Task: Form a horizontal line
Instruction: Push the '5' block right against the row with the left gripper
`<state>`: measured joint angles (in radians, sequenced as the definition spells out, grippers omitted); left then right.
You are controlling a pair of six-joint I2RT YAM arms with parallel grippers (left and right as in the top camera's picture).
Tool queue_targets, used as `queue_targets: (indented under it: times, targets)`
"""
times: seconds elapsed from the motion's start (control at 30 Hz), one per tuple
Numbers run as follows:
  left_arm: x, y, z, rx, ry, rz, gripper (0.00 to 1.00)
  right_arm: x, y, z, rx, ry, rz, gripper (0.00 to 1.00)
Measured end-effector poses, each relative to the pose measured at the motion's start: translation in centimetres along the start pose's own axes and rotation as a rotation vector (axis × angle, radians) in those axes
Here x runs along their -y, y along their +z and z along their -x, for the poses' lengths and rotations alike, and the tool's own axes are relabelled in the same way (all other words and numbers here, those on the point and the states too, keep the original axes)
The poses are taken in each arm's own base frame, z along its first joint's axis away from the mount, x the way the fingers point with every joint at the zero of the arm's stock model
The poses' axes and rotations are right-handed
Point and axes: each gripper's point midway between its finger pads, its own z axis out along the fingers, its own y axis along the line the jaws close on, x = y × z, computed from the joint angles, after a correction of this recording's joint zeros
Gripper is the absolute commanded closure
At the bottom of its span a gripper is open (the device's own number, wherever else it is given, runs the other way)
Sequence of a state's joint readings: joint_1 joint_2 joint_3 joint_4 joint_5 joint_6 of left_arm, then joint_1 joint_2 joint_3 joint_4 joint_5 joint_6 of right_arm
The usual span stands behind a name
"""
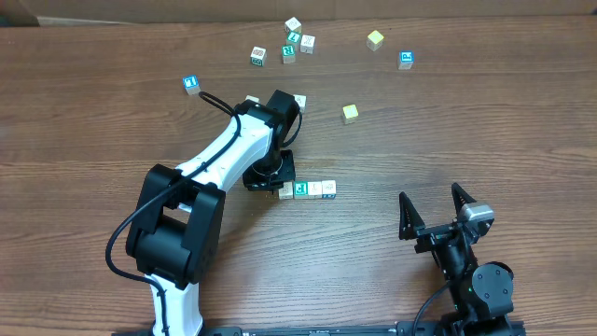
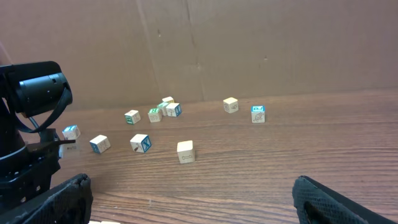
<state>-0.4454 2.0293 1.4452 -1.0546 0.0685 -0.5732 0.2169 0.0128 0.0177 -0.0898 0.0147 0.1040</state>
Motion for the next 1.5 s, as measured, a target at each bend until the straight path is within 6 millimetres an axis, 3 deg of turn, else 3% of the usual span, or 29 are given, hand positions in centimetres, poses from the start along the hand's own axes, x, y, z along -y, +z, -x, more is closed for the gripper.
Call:
queue_targets:
  times: [1.5]
  targets:
    - [0.42, -0.01, 0.55, 0.022, 0.017, -0.018, 0.96, 0.0, 0.0, 0.02, 0.001, 0.0, 0.0, 0.0]
